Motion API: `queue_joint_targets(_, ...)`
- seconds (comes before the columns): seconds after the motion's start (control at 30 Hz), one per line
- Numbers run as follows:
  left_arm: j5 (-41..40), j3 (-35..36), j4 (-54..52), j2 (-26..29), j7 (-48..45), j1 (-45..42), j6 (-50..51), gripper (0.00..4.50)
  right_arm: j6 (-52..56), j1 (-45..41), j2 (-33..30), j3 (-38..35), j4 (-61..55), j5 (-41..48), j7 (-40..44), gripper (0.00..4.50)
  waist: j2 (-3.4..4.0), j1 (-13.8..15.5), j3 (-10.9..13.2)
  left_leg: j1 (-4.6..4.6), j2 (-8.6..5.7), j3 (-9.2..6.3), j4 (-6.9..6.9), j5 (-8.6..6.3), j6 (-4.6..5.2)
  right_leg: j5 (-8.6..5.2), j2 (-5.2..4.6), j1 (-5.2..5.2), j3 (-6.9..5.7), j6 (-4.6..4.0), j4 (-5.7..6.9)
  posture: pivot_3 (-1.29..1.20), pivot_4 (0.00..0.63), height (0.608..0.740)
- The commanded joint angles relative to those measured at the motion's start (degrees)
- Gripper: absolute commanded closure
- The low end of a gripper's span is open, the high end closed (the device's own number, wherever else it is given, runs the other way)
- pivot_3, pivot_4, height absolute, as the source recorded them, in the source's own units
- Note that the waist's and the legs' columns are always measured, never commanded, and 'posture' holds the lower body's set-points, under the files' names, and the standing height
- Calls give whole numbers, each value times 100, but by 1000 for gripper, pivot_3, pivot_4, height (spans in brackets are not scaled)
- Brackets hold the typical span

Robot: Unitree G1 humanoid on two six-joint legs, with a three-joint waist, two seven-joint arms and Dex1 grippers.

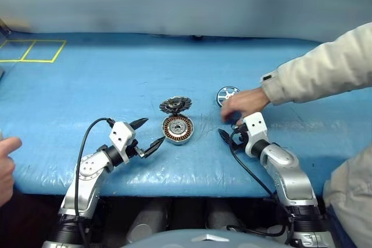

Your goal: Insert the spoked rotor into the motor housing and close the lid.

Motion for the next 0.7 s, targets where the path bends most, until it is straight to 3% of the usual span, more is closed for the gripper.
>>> queue_joint_targets(0.03,14,18,32,-16,11,-27,-157,0,-64,-17,-75,-100,-20,106,-85,38,0,0,0,0,0,0,0,0,0,1,0,0,0,-1,0,0,150,740)
queue_joint_targets(0.7,122,-14,254,-31,66,-169,-295,0,46,-116,-179,448,-291,483,316,38,0,-11,0,0,1,0,1,0,0,-3,0,1,1,3,1,0,150,740)
